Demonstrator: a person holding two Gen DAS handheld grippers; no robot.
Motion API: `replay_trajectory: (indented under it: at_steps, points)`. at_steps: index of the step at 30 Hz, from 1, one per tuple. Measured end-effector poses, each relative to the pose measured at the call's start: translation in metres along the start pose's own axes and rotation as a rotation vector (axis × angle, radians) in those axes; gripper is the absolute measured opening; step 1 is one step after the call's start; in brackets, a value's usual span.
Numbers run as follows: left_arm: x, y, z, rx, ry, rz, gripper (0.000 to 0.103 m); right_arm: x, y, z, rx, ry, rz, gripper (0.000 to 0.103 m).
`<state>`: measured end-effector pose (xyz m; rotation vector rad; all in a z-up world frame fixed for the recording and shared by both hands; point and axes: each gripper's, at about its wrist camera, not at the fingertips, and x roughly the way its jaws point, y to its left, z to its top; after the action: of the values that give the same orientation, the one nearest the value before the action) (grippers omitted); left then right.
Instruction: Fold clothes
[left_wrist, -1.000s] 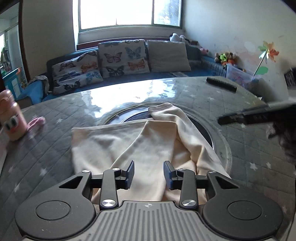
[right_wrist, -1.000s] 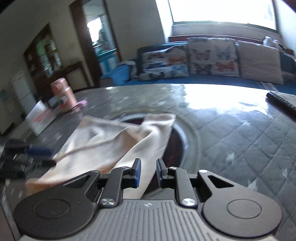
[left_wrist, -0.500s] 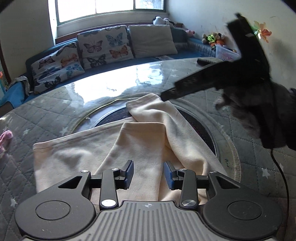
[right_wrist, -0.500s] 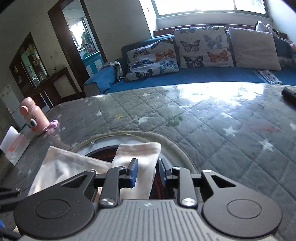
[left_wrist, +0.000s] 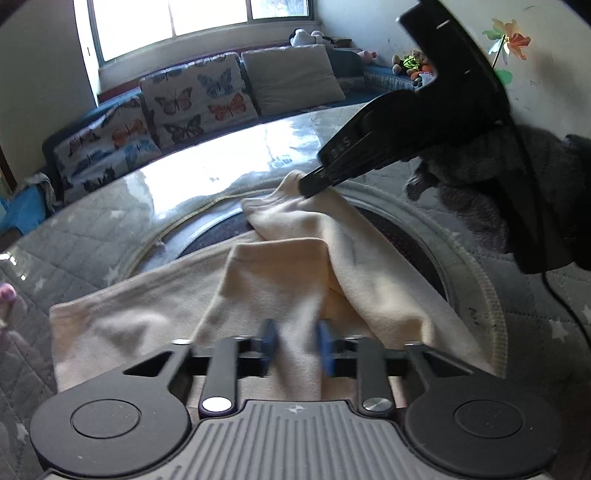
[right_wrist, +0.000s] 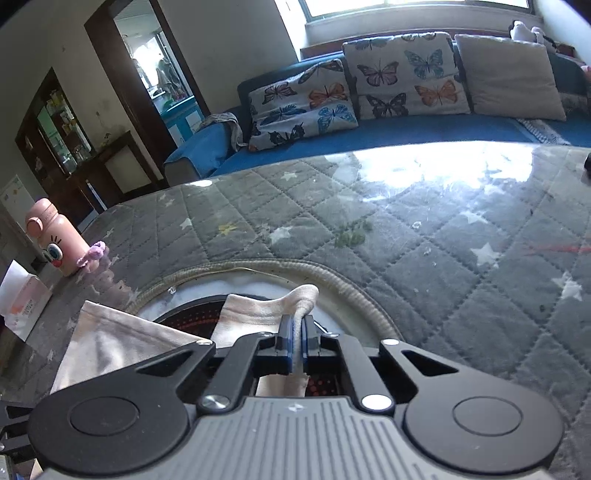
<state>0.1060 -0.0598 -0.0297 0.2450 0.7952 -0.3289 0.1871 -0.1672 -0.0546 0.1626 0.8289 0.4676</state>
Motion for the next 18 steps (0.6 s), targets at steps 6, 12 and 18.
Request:
replay_trajectory:
  at_steps: [6,12,18]
  points:
    - [-0.025,0.024,0.0,-0.088,-0.073,0.061,0.003,-0.035,-0.002,0.003,0.003,-0.078,-0.037,0.002]
    - [-0.078,0.073,-0.012,-0.246,-0.164,0.174,0.003,-0.081,-0.013,-0.004,-0.008,-0.13,-0.117,0.002]
    - [-0.132,0.118,-0.052,-0.41,-0.212,0.289,0.003,-0.131,-0.032,-0.032,-0.004,-0.171,-0.217,0.002]
